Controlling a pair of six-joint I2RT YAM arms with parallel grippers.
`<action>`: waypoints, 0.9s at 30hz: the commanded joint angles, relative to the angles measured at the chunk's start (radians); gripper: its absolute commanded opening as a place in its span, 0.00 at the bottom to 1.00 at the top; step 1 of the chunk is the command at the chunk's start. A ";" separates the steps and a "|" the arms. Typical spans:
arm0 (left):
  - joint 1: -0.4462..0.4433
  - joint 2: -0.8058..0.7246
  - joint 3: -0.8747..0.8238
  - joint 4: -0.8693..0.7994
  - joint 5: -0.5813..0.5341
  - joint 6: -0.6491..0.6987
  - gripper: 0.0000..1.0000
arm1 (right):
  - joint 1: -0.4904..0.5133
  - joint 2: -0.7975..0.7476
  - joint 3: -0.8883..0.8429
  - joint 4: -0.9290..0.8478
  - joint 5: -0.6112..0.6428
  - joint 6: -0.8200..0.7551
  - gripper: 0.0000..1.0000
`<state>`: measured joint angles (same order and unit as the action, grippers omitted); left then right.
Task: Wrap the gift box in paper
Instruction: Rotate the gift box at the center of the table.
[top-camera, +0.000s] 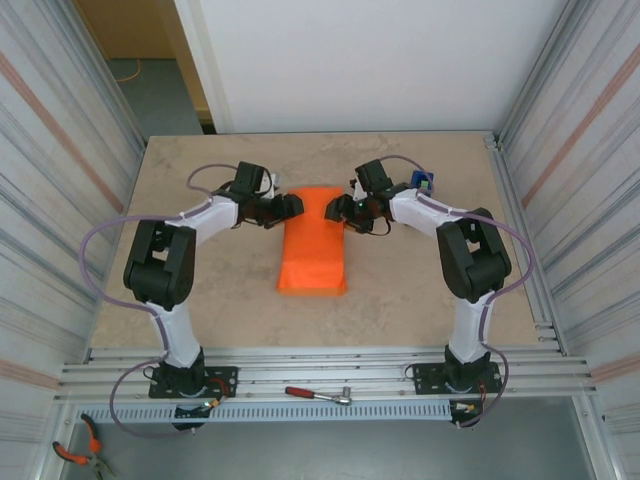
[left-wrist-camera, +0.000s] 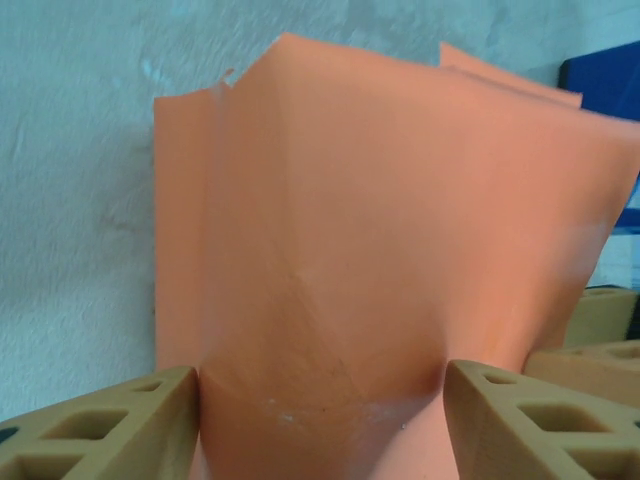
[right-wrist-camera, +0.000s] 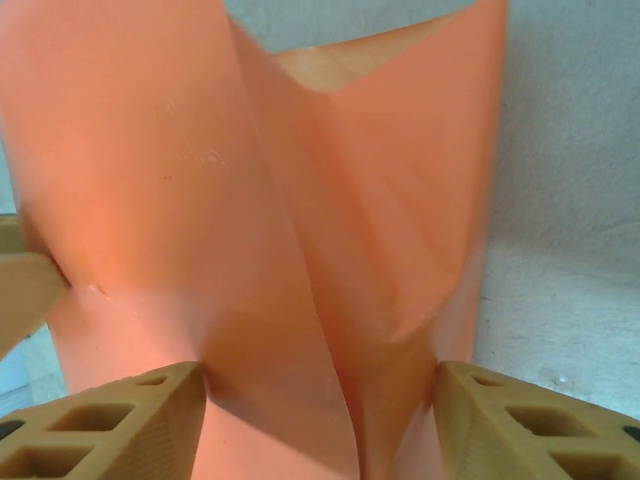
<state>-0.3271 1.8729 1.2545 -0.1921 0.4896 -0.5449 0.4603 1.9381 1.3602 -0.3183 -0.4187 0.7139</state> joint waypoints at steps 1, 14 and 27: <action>0.014 -0.058 0.041 -0.021 0.016 0.054 0.70 | -0.011 -0.056 0.024 -0.034 0.000 -0.015 0.64; -0.018 -0.612 -0.436 -0.023 -0.095 0.029 0.83 | 0.055 -0.421 -0.289 -0.131 0.128 -0.039 0.70; -0.115 -0.626 -0.624 0.128 -0.238 -0.041 0.85 | 0.225 -0.400 -0.411 0.004 0.230 0.104 0.68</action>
<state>-0.4335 1.2179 0.6090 -0.1345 0.2810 -0.5743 0.6811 1.5009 0.9165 -0.3553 -0.2264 0.7799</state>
